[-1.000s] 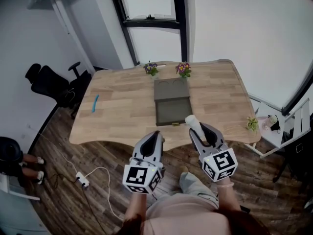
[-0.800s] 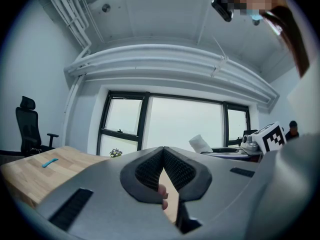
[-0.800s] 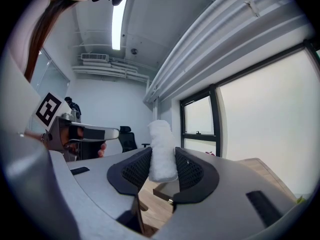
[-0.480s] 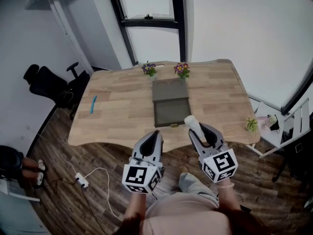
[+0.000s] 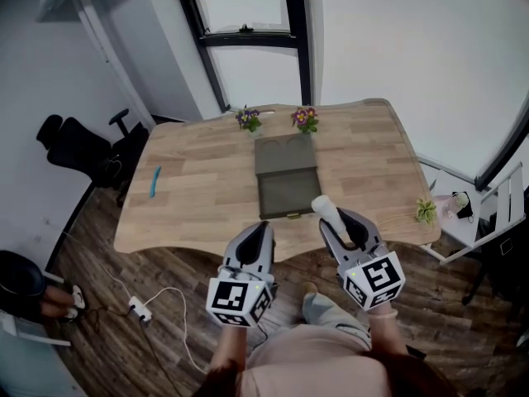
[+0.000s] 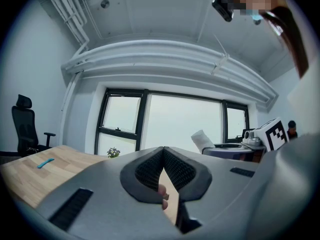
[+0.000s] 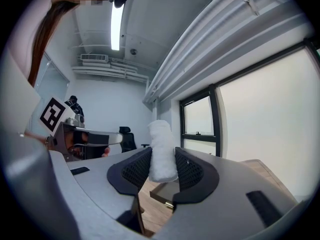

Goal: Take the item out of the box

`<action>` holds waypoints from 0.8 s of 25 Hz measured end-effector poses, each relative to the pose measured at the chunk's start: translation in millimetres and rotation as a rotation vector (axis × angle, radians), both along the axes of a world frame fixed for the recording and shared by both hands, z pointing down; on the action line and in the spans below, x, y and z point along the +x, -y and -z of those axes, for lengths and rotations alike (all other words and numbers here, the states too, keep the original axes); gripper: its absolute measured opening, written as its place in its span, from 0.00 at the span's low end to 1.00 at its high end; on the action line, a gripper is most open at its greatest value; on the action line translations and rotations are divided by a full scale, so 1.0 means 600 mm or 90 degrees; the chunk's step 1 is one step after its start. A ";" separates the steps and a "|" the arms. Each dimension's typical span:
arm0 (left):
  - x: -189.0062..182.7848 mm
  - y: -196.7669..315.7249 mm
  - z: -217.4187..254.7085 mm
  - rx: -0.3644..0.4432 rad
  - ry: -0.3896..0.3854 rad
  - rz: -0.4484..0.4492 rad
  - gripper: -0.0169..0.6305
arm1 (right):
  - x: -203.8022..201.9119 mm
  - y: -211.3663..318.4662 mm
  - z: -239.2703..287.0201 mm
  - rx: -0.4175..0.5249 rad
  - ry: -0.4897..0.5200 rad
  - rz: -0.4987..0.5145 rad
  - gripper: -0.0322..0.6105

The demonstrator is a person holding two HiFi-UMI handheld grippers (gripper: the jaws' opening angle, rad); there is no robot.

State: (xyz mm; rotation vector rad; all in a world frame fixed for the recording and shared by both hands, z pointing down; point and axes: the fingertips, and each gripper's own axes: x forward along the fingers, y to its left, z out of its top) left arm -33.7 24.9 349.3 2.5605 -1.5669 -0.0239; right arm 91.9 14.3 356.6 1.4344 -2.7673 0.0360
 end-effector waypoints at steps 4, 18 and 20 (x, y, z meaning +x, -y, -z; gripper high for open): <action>-0.003 0.012 -0.002 -0.002 -0.001 0.000 0.03 | -0.002 0.009 0.001 0.001 0.001 0.001 0.26; 0.009 0.052 -0.017 -0.011 -0.002 -0.018 0.03 | 0.008 0.042 -0.011 -0.009 -0.010 -0.017 0.26; 0.011 0.057 -0.022 -0.014 -0.002 -0.020 0.03 | 0.010 0.047 -0.015 -0.011 -0.010 -0.018 0.26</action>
